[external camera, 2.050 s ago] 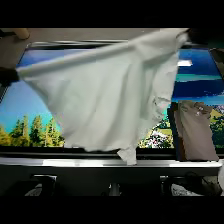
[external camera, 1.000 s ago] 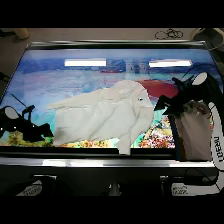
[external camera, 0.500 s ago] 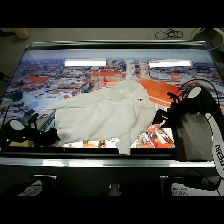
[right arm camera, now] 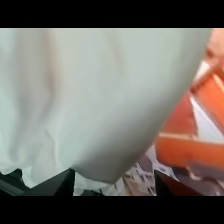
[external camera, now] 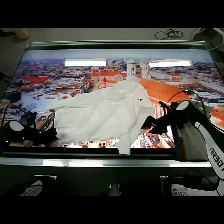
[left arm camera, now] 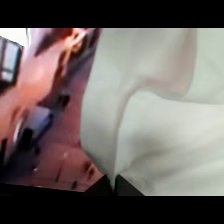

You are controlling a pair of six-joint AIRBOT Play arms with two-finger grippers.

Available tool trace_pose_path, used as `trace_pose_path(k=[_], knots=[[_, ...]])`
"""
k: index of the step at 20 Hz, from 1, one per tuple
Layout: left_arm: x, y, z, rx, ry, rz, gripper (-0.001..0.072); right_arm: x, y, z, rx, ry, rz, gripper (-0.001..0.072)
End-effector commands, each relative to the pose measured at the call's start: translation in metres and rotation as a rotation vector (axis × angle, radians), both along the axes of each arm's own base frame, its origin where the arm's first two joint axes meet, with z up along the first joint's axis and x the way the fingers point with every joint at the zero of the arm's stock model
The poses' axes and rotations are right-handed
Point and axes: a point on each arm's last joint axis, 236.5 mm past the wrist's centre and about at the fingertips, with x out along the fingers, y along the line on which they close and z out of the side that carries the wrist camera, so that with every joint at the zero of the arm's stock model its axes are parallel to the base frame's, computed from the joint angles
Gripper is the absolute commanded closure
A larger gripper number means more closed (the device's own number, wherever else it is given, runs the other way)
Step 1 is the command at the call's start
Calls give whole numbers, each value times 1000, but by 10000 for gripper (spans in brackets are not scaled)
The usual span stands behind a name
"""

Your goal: Fold the shirts.

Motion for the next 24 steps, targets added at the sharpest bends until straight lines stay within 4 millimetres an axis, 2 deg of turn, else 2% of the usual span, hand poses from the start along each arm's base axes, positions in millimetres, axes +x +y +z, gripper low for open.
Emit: trace_pose_path(k=[1, 2, 3, 4, 5, 6, 7, 8, 9, 10, 11, 12, 13, 14, 15, 17, 20, 22, 24], knots=[[5, 0, 12, 5, -47, 2, 684, 27, 21, -16, -49, -126, -27, 449], [9, 1, 21, 10, -72, -2, 684, 32, 23, -11, -48, -141, -39, 698], [16, 2, 35, 16, -112, -8, 685, 36, 23, 2, -36, -157, -28, 691], [33, 5, 62, 36, -200, -10, 685, 43, 21, 24, -31, -208, 19, 692], [55, 10, 103, 66, -328, -9, 686, 55, 16, 57, -34, -293, 67, 692], [80, 17, 167, 112, -514, -5, 686, 74, 9, 107, -48, -424, 92, 694], [97, 22, 245, 164, -727, 6, 686, 92, 0, 168, -68, -587, 96, 695], [101, 28, 346, 234, -990, 30, 686, 106, -13, 250, -106, -798, 77, 695], [86, 34, 444, 319, -1241, 63, 686, 107, -30, 342, -176, -1035, 37, 695], [49, 38, 541, 421, -1488, 103, 687, 93, -45, 426, -262, -1257, -9, 695], [6, 42, 610, 505, -1663, 155, 687, 62, -60, 506, -373, -1478, -59, 695], [-38, 43, 658, 559, -1782, 210, 686, 26, -70, 562, -455, -1635, -105, 695], [-70, 40, 683, 575, -1845, 241, 686, -12, -75, 604, -494, -1755, -164, 695], [-92, 35, 693, 576, -1872, 244, 686, -42, -76, 628, -501, -1836, -211, 695], [-101, 32, 692, 577, -1864, 236, 686, -65, -75, 641, -503, -1887, -227, 695], [-99, 31, 674, 577, -1789, 211, 686, -84, -72, 645, -505, -1907, -224, 695], [-84, 33, 659, 594, -1720, 175, 685, -77, -70, 624, -511, -1828, -177, 694], [-67, 37, 648, 600, -1672, 159, 685, -61, -72, 601, -526, -1738, -137, 694], [-34, 43, 612, 613, -1540, 99, 684, -35, -77, 560, -536, -1567, -91, 694]])
